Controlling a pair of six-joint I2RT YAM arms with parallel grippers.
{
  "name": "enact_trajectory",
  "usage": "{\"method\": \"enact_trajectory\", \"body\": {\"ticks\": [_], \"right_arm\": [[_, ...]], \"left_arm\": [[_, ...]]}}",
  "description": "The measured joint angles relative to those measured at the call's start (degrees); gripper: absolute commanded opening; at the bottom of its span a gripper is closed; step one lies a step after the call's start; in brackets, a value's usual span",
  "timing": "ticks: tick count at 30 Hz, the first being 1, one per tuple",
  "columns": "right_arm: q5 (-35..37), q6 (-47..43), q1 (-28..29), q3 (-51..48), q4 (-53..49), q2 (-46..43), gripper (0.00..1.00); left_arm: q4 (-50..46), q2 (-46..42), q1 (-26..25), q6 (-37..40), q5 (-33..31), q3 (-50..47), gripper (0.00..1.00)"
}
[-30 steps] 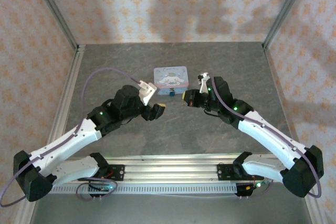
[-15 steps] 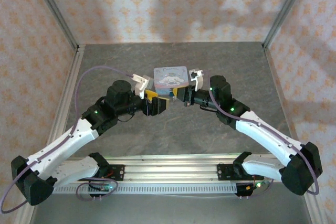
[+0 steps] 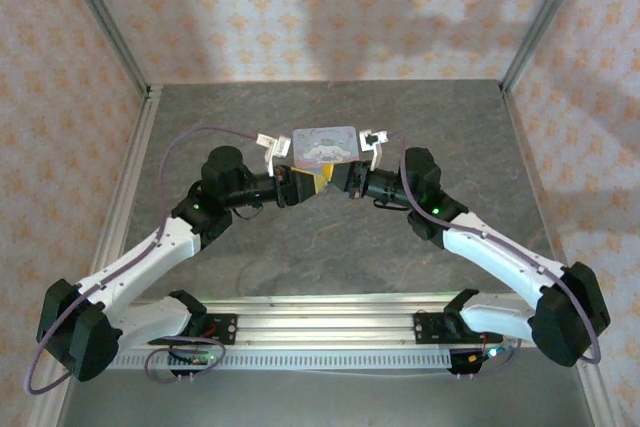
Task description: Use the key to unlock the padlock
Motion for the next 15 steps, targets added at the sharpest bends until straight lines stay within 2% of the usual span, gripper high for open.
{"method": "enact_trajectory", "body": {"ticks": [7, 15], "right_arm": [[-0.2, 4.2, -0.3, -0.3, 3.6, 1.0, 0.00], [0.1, 5.4, -0.3, -1.2, 4.5, 0.9, 0.00]], "left_arm": [[2.3, 0.1, 0.1, -1.6, 1.4, -0.3, 0.42], [2.0, 0.0, 3.1, -1.7, 0.6, -2.9, 0.45]]}}
